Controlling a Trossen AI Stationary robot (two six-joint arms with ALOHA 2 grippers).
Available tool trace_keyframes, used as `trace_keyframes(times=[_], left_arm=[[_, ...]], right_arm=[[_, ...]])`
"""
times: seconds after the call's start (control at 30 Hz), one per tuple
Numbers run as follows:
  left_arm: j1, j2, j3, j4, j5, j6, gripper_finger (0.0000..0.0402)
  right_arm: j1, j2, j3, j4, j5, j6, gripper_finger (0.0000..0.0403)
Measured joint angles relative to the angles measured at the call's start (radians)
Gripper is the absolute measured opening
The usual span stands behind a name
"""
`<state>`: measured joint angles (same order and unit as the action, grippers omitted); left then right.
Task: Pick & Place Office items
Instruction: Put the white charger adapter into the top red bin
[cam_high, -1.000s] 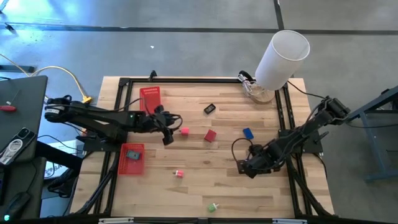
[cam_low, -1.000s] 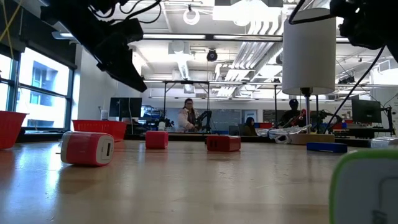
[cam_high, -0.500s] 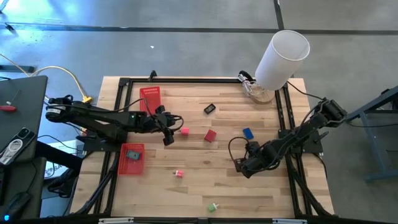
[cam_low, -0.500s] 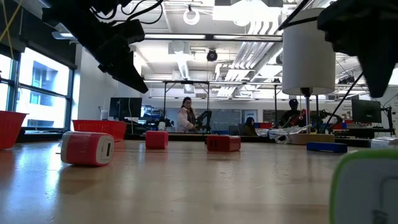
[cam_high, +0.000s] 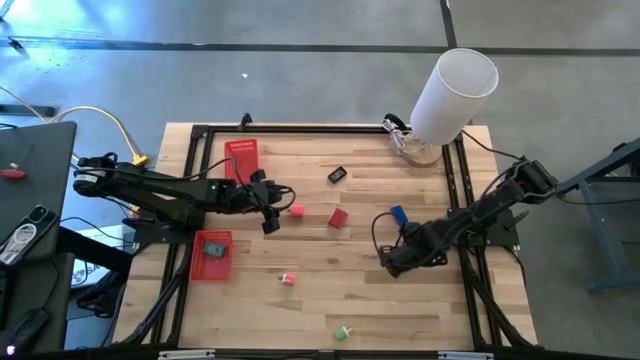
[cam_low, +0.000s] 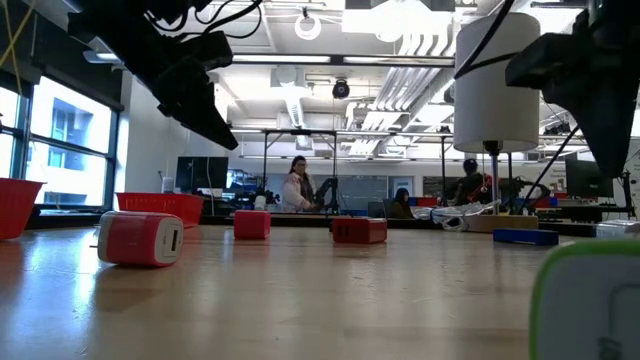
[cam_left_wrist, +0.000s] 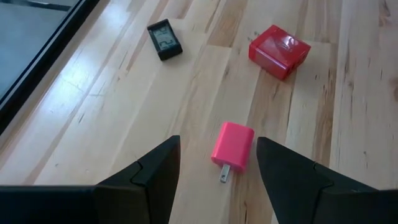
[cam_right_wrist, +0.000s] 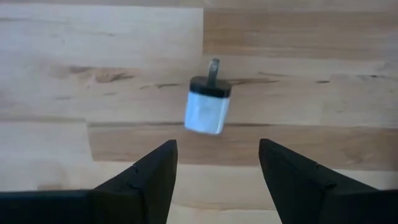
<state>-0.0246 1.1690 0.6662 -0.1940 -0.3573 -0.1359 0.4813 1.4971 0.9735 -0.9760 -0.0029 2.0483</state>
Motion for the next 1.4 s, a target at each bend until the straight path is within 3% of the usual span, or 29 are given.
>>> trace_keyframes(times=[0.6, 1.4], left_arm=[[0.0, 0.0, 0.0, 0.006, 0.0, -0.014, 0.0202], [0.0, 0.0, 0.0, 0.008, -0.001, -0.019, 0.0202]], right_arm=[[-0.013, 0.0, -0.01, 0.0, 0.027, -0.003, 0.0215], [-0.025, 0.147, -0.01, 0.061, 0.004, -0.036, 0.0215]])
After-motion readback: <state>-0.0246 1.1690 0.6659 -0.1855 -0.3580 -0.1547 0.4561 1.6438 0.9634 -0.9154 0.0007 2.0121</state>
